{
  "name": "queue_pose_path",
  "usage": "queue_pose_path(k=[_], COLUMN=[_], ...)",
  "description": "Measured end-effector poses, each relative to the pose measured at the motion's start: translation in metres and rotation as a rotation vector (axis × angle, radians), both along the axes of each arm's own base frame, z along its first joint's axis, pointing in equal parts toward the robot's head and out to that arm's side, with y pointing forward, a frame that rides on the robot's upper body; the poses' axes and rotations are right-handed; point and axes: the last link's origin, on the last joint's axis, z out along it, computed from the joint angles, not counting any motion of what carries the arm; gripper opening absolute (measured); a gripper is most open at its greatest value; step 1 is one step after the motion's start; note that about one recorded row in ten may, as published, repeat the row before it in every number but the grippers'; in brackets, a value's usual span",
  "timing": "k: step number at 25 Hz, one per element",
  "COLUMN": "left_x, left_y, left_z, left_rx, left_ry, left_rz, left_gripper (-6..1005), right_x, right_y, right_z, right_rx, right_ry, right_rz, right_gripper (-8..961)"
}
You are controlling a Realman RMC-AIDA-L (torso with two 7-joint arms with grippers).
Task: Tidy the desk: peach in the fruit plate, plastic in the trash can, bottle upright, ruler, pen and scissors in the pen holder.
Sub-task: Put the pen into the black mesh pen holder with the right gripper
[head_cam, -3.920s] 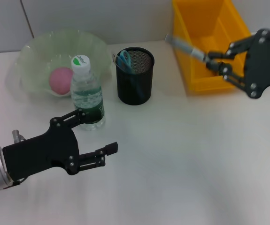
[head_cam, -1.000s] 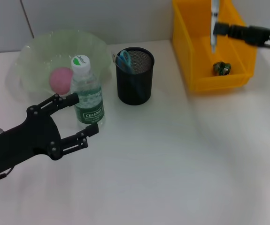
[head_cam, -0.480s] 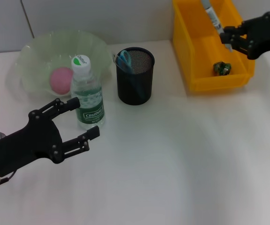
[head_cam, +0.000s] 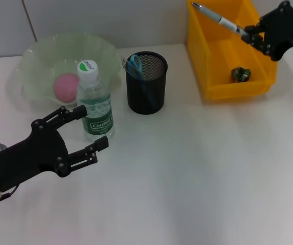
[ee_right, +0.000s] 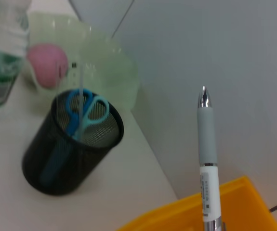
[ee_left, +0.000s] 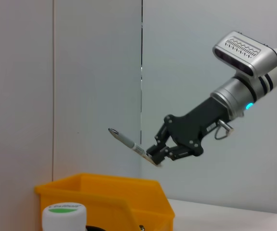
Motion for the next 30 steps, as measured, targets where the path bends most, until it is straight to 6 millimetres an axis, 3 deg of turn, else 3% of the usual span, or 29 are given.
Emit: queue_pose_path(k=[13, 18, 30], left_x=[-0.002, -0.004, -0.007], left_y=[-0.004, -0.007, -0.017], left_z=[-0.001, -0.001, -0.001], left_rx=[-0.003, 0.002, -0.002], left_ry=[0.0, 0.007, -0.001], left_rz=[0.0, -0.008, -0.02], left_gripper=[831, 831, 831], right_x=[-0.027, -0.035, -0.036], right_y=[-0.007, -0.017, -0.019], right_z=[-0.003, -0.015, -0.044], right_rx=[0.013, 0.051, 0.145], right_ry=[-0.234, -0.38, -0.584], right_rz=[0.2, 0.356, 0.558], right_gripper=[108, 108, 108])
